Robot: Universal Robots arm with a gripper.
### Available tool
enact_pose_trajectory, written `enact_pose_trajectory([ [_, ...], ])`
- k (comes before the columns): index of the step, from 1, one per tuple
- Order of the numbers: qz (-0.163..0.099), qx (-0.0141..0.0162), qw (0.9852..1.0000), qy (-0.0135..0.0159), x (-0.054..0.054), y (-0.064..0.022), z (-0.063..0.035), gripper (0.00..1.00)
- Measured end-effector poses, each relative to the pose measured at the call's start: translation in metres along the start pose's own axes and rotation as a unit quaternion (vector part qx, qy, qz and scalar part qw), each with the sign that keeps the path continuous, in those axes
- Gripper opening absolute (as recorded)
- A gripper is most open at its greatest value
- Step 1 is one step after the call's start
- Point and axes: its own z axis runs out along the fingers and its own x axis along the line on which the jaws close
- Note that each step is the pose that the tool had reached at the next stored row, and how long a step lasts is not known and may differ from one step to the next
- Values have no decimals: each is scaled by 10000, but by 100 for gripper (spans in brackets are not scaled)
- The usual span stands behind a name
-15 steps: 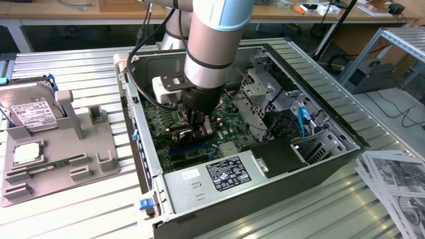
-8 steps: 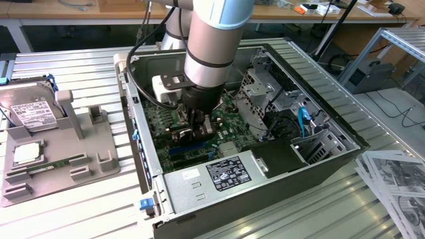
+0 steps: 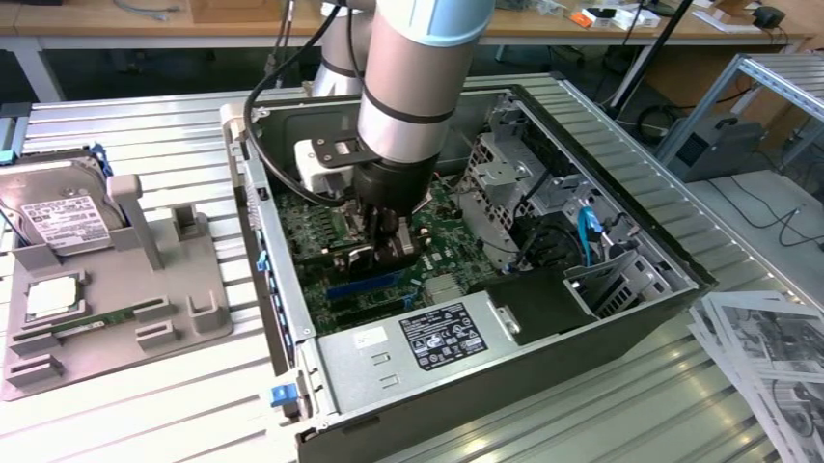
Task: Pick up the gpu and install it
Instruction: 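Insert the gpu into the slot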
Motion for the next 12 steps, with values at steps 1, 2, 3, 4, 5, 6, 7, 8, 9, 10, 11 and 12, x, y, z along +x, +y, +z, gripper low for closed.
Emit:
enact_pose_trajectory([
  [1, 0, 0, 10000, 0, 0, 0, 0, 27],
  [2, 0, 1, 10000, -1, 0, 0, -1, 27],
  [3, 0, 0, 10000, 1, 0, 1, -9, 27],
  [4, 0, 1, 10000, 0, -1, 1, -17, 27],
  [5, 0, 3, 10000, 0, -1, 1, -28, 27],
  [6, 0, 4, 10000, 0, -2, 1, -48, 27],
  [7, 0, 5, 10000, 0, -3, 2, -63, 27],
  [8, 0, 5, 10000, -1, -3, 2, -71, 27],
  [9, 0, 6, 10000, -1, -3, 2, -71, 27],
  [10, 0, 5, 10000, -1, -3, 2, -71, 27],
  [11, 0, 5, 10000, 0, -3, 2, -72, 27],
  [12, 0, 5, 10000, 0, -3, 2, -72, 27],
])
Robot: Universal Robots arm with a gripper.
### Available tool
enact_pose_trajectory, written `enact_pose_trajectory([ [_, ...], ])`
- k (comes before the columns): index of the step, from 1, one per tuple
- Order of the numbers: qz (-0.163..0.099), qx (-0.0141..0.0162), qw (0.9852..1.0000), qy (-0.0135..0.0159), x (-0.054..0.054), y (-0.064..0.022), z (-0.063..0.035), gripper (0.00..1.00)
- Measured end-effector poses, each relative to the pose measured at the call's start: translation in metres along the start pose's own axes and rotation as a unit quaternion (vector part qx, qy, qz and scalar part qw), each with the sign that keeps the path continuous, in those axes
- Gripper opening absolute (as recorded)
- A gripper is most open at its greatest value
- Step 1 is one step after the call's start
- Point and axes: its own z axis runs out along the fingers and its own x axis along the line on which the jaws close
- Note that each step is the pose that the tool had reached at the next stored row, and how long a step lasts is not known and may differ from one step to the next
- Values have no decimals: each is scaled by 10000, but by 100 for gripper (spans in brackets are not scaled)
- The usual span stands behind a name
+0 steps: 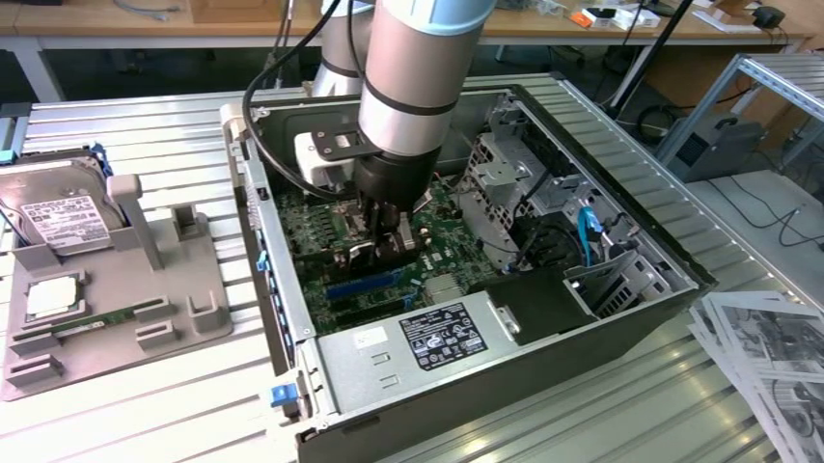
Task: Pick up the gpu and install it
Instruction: 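Insert the gpu into the slot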
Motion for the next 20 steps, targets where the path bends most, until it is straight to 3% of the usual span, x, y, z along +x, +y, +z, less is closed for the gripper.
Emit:
enact_pose_trajectory([
  [20, 0, 0, 10000, 0, 27, -2, -1, 27],
])
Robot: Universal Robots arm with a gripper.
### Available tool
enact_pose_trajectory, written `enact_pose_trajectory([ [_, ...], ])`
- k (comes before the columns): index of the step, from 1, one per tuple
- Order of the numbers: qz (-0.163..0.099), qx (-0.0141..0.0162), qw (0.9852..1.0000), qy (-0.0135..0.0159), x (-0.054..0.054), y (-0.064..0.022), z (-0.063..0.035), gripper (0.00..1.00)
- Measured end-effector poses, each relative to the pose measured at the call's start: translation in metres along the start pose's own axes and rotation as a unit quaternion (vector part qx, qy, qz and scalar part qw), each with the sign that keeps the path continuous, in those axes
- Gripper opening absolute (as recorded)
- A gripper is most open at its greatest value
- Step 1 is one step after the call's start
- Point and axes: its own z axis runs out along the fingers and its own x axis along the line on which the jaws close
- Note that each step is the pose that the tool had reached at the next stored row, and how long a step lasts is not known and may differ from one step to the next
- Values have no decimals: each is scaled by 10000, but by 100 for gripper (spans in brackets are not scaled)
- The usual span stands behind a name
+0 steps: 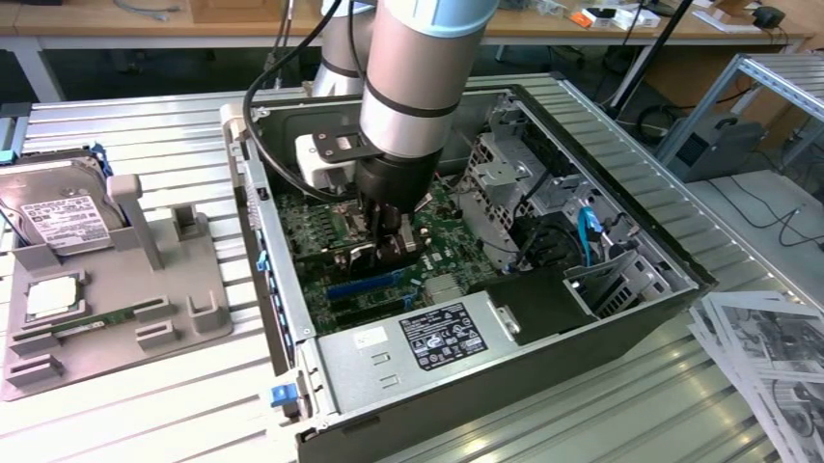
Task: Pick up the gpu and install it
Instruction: 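Insert the gpu into the slot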
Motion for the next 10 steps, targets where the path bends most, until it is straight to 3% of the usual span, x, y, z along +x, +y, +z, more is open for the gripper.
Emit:
enact_pose_trajectory([
  [10, 0, 0, 10000, -2, 1, 0, 17, 27],
])
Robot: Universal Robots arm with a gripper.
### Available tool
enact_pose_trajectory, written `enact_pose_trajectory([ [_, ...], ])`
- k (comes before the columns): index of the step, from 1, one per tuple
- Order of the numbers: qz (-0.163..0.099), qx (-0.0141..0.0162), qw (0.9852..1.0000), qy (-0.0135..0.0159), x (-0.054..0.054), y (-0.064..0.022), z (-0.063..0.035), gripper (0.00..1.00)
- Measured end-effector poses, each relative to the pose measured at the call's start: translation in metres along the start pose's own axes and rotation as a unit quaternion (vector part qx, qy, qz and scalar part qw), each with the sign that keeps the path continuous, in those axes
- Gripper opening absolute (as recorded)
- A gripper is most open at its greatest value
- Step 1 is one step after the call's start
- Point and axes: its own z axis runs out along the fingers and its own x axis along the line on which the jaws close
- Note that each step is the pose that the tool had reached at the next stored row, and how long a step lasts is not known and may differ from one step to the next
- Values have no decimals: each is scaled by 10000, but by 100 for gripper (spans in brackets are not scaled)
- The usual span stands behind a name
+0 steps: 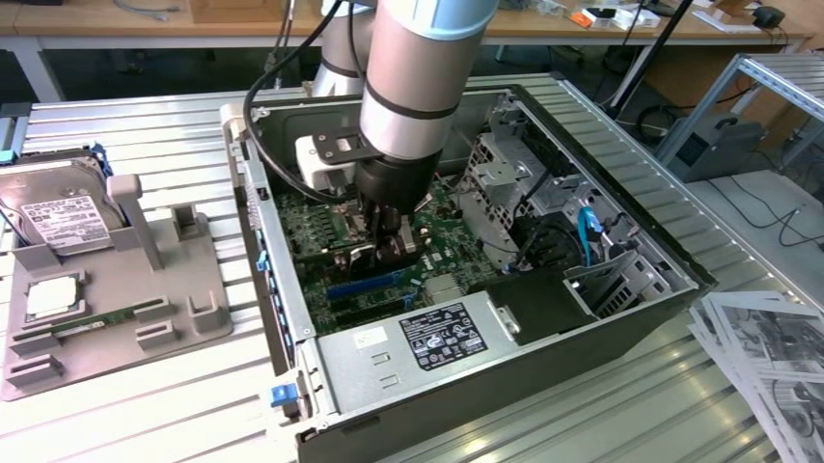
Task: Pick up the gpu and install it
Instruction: 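Insert the gpu into the slot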
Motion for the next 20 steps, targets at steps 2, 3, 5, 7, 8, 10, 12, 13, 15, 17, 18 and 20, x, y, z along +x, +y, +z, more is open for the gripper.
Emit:
enact_pose_trajectory([
  [2, 0, 1, 10000, -1, 0, 0, 10, 27],
  [3, 0, 0, 10000, 0, 1, 0, 17, 27],
  [5, 0, 0, 10000, -1, 1, -1, 29, 27],
  [7, 0, 0, 10000, -1, 2, -1, 41, 27],
  [8, 0, 0, 10000, -1, 2, -1, 47, 27],
  [10, 0, 0, 10000, -1, 2, -2, 56, 27],
  [12, 0, 0, 10000, -2, 2, -1, 57, 27],
  [13, 0, 0, 10000, -2, 2, -1, 57, 27],
  [15, 0, 0, 10000, -1, 2, -1, 56, 27],
  [17, -1, 1, 10000, -2, 2, 0, 58, 27],
  [18, 0, 0, 10000, -2, 2, 1, 58, 27],
  [20, 1, 0, 10000, -2, 2, 1, 58, 27],
])
